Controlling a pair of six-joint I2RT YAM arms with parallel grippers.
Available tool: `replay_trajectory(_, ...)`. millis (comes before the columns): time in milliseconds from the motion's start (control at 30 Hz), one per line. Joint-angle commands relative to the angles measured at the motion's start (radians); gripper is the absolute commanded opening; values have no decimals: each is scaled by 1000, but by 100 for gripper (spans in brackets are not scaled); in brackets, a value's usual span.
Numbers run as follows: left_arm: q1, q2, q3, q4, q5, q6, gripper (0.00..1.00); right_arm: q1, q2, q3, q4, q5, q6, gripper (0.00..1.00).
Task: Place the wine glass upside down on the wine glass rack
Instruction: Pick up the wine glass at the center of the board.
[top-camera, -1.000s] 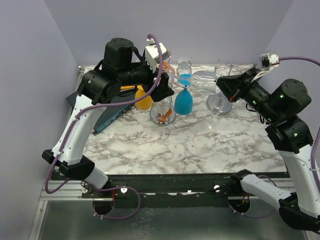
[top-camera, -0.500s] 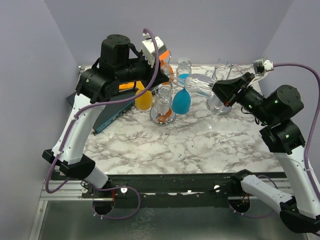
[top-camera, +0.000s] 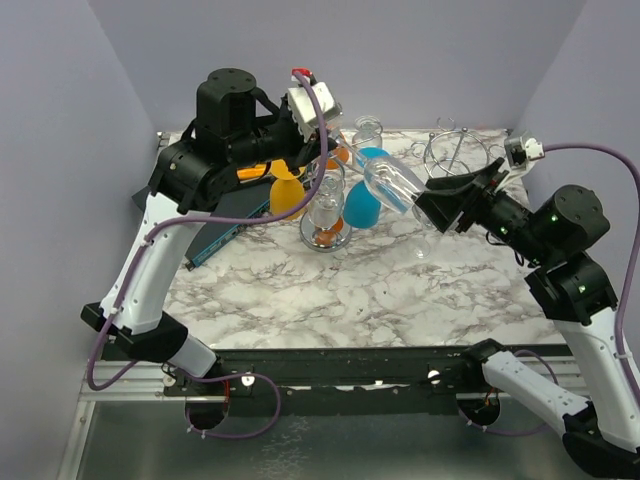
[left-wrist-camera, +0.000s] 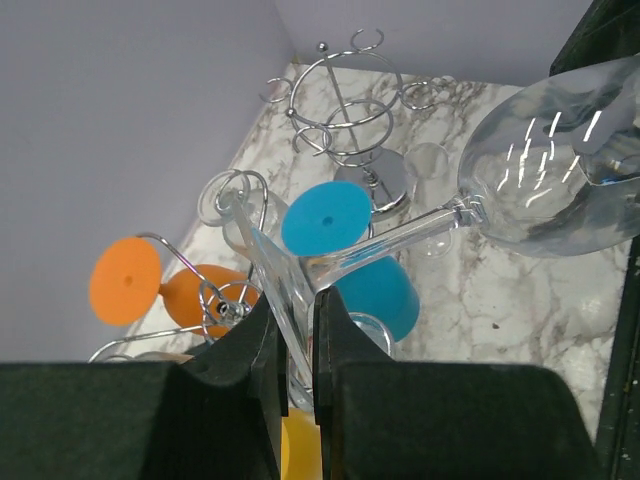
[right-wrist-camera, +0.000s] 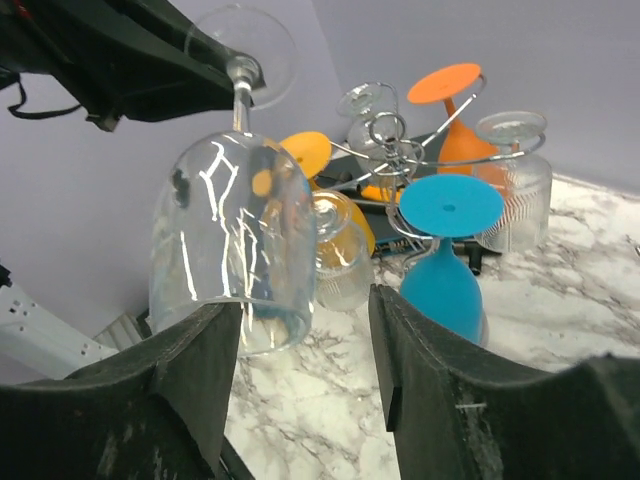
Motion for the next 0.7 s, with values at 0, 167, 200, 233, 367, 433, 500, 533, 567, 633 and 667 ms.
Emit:
replay_trajectory(0,-12,-85,-63,131,22,145,0,2,-26,-15,-110,81,-14,60)
replay_trajectory(167,-12,-136,-122,205,44,232,0,2,-14,-19,-239,236,-24,61)
replay_trajectory(200,-12,-148,-140,223,55,251,0,2,-5,-22,-261,280,-26,61)
replay_trajectory(233,-12,-163,-157,241,68,269,0,2,6,-26,-281,322,-20,61)
replay_trajectory(367,-13,-205,-220,288,125,342,0,2,101,-18,-374,536,-5,60)
replay_trajectory(433,-13,-225,-250,309,143,356,0,2,158,-17,-395,618,2,60)
replay_trajectory(500,-15,-237,-268,313,155,357,0,2,198,-21,-386,662,-3,59)
replay_trajectory(533,-15,-243,-274,314,160,357,0,2,213,-25,-375,680,-9,58)
replay_trajectory(567,-15,-247,-282,315,164,355,0,0,230,-27,-365,701,-11,57)
replay_trajectory(633,-16,-259,-297,314,168,353,0,-1,255,-32,-344,732,-16,55)
replay_trajectory(667,-16,-263,-303,314,170,352,0,-5,266,-32,-337,737,-19,54)
